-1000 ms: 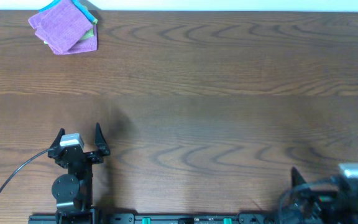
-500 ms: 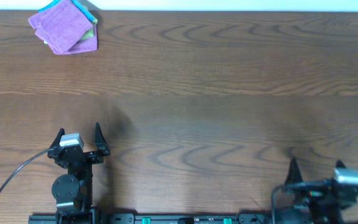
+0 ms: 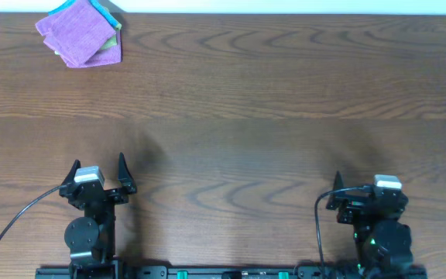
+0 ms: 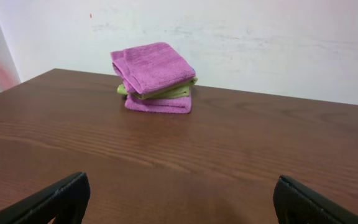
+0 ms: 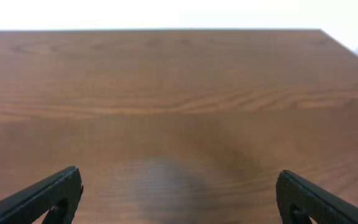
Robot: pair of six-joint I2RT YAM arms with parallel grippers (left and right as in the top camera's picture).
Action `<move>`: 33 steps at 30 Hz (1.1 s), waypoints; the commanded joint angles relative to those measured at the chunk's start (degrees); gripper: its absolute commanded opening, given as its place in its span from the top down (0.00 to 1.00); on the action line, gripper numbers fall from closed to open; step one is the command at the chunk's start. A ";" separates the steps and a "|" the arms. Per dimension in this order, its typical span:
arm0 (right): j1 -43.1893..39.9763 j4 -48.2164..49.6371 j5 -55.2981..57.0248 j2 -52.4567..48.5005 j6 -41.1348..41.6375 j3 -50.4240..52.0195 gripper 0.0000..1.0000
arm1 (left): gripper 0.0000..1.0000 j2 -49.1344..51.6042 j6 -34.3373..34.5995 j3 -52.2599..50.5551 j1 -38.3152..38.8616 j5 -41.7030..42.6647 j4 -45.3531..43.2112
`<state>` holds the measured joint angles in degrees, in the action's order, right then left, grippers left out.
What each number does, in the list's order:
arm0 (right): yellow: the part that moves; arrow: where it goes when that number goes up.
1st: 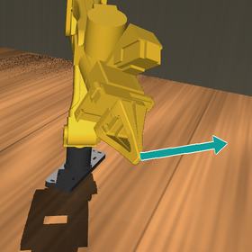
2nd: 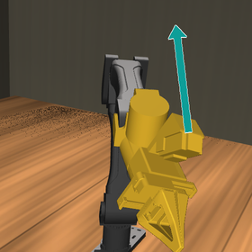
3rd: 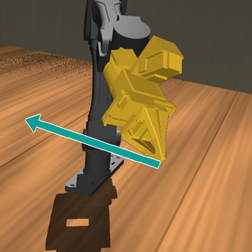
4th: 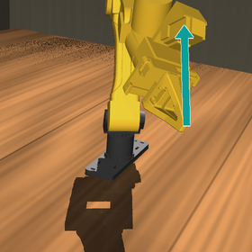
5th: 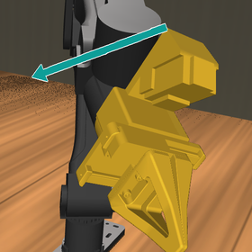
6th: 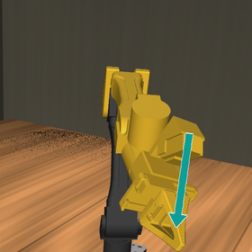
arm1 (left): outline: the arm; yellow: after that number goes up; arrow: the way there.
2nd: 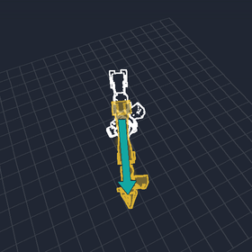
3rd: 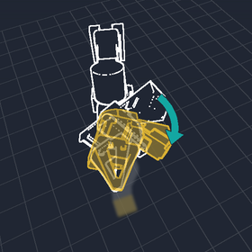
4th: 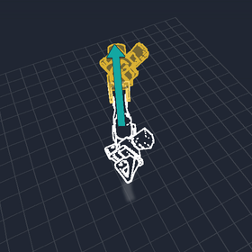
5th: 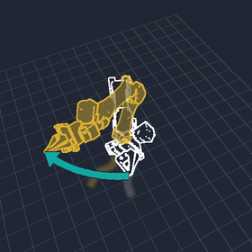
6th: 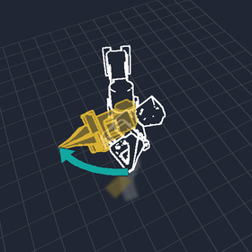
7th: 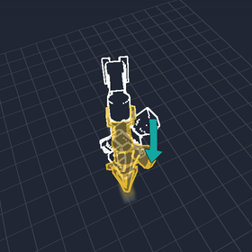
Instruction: Fold the cloth
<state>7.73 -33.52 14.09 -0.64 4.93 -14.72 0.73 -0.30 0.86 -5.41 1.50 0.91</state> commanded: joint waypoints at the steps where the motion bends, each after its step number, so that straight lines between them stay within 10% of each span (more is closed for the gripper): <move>1: -0.98 1.68 -0.66 0.31 -0.74 3.32 0.01 | 0.05 -0.52 -1.03 -0.57 0.20 -1.46 3.54; 33: -5.73 4.00 -1.03 0.31 -3.93 6.58 0.01 | 0.05 -0.52 -1.03 -0.57 0.20 -1.46 3.56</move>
<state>2.68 -29.50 13.28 -0.64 2.02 -8.71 0.73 -0.27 0.86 -5.41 1.50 0.93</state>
